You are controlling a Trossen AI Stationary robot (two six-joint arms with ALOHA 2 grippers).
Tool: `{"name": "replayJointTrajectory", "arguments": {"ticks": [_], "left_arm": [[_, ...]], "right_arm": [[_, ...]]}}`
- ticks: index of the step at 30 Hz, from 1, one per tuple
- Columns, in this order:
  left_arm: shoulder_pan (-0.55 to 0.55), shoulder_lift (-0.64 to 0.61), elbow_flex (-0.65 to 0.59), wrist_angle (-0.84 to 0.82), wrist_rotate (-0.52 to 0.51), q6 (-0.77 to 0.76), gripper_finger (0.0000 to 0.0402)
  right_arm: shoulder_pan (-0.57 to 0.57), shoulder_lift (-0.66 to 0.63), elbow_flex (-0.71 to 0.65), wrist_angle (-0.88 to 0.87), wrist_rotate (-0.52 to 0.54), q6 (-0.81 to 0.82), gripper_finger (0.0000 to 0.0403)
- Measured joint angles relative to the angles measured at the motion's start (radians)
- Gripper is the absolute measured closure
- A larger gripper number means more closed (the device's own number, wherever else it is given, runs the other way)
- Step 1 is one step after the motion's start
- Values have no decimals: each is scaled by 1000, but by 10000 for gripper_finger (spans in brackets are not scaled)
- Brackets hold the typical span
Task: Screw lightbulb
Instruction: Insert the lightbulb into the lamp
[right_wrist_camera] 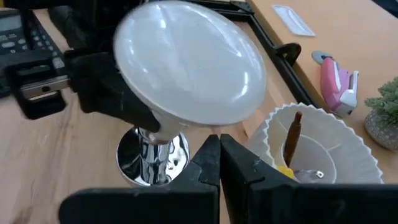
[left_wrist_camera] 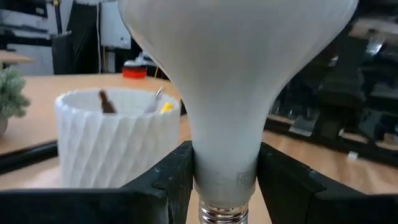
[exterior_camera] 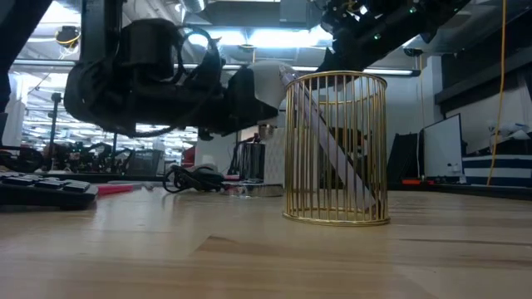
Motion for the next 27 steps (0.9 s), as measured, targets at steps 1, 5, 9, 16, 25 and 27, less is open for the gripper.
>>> {"name": "replayJointTrajectory", "arguments": {"ticks": [1,5,9,16,25,27], "left_arm": [[5,1,-4,-2,9,1,249],[19,-11,-21,2,35,27,249],[25,-25,-58,2,59,16,249],[39,-42,-103,1,181,-14,249],[55,-42,-112,-16,248,-22,249],[55,-42,-111,-50,254,-38,249]], "right_arm": [[0,0,0,-3,0,0,398],[0,0,0,-1,-1,0,398],[0,0,0,-1,-1,0,398],[0,0,-1,1,-1,0,398],[0,0,0,32,-64,3,398],[0,0,-1,32,-78,2,398]]}}
